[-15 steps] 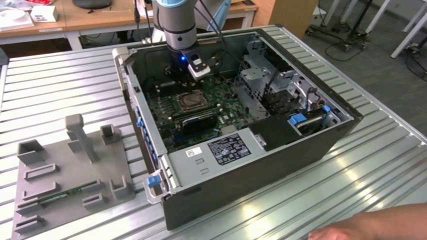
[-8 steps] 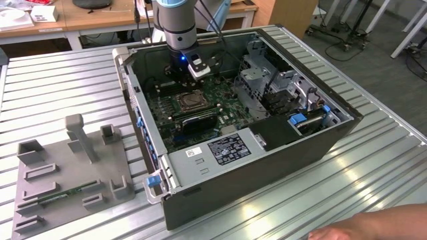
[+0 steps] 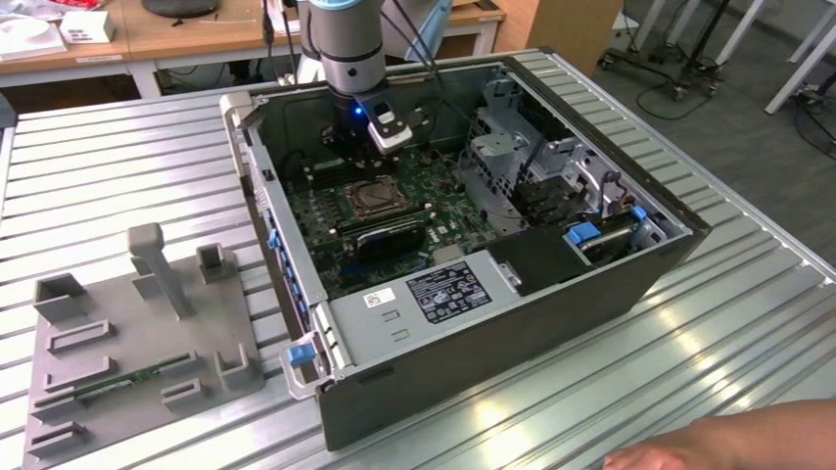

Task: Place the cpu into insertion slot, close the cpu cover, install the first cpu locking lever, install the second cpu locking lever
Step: 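Install the first cpu locking lever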

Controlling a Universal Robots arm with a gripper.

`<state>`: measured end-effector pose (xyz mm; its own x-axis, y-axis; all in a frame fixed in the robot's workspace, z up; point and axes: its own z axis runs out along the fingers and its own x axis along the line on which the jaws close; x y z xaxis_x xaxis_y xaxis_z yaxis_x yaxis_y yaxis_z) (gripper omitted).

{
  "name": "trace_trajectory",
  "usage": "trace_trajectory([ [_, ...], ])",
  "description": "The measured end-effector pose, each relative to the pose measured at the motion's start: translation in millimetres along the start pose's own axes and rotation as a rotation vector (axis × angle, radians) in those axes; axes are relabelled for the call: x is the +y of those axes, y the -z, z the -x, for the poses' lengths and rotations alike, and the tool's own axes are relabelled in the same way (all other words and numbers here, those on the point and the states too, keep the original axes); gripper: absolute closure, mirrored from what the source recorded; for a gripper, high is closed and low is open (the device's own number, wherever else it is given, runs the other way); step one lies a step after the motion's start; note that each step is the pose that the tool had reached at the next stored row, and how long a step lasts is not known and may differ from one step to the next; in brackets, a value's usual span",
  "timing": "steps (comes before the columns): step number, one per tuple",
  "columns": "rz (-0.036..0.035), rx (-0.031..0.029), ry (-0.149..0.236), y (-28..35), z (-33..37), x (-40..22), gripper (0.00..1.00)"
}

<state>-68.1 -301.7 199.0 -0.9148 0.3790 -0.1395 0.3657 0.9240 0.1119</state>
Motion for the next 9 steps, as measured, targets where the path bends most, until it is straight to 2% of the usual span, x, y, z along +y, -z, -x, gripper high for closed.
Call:
trace_trajectory([
  [2, -0.0003, 0.0002, 0.000, 3.1, 0.4, 0.3, 0.90],
  [3, -0.0002, 0.0001, 0.000, 7.6, 1.1, 0.8, 0.90],
  [9, -0.0003, 0.0002, 0.000, 19.6, 2.8, 2.2, 0.90],
])
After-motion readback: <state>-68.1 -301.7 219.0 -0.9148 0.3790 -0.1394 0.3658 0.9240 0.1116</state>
